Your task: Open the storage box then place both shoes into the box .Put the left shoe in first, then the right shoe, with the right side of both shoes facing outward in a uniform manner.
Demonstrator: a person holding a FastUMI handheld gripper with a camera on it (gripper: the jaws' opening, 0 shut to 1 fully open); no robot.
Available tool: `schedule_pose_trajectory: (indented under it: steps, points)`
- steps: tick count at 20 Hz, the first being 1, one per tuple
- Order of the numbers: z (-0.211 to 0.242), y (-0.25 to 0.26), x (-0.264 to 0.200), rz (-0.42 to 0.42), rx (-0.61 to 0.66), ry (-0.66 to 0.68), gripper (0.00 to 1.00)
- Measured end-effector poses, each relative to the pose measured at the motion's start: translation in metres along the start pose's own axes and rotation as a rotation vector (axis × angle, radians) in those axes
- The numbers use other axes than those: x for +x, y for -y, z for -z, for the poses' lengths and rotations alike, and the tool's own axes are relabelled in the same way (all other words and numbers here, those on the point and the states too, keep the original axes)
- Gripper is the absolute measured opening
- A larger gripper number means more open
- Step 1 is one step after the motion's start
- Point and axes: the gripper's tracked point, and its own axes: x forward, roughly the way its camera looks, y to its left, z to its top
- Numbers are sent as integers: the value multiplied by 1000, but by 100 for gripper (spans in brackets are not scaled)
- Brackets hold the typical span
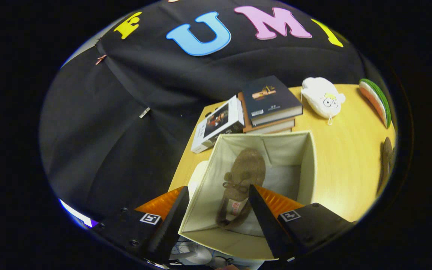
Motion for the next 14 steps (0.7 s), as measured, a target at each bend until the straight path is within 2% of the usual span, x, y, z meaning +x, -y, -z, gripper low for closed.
schedule_pose_trajectory:
  steps: [2, 4, 10, 14]
  points:
    - [-17, 17, -27, 5, -29, 45, 98]
    - [-33, 49, -53, 44, -67, 86, 99]
    - [-63, 203, -135, 282, -141, 181, 98]
    - [-43, 318, -185, 437, -133, 112, 99]
